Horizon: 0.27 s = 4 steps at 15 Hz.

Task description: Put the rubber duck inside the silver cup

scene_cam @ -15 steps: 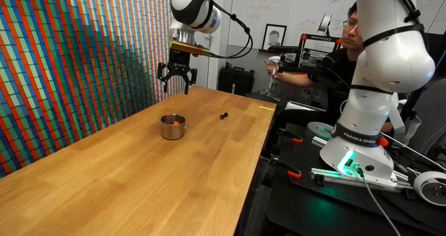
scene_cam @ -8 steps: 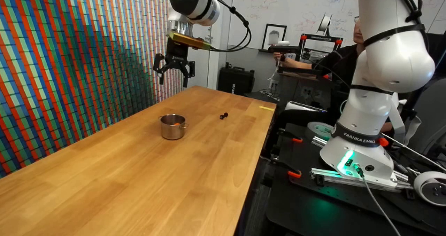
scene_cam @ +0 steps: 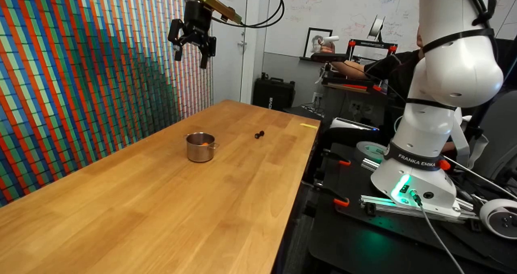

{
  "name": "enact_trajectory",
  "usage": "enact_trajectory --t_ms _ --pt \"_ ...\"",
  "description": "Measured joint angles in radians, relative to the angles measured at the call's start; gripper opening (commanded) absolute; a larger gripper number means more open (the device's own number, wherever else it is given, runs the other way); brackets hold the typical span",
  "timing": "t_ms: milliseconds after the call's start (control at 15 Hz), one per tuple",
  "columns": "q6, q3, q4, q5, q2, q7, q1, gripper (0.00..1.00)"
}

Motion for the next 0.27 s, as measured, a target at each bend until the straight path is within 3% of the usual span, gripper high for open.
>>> enact_trajectory --t_ms 267 --pt "-0.105 0.000 0.076 0.000 0.000 -0.059 -0.007 1.00"
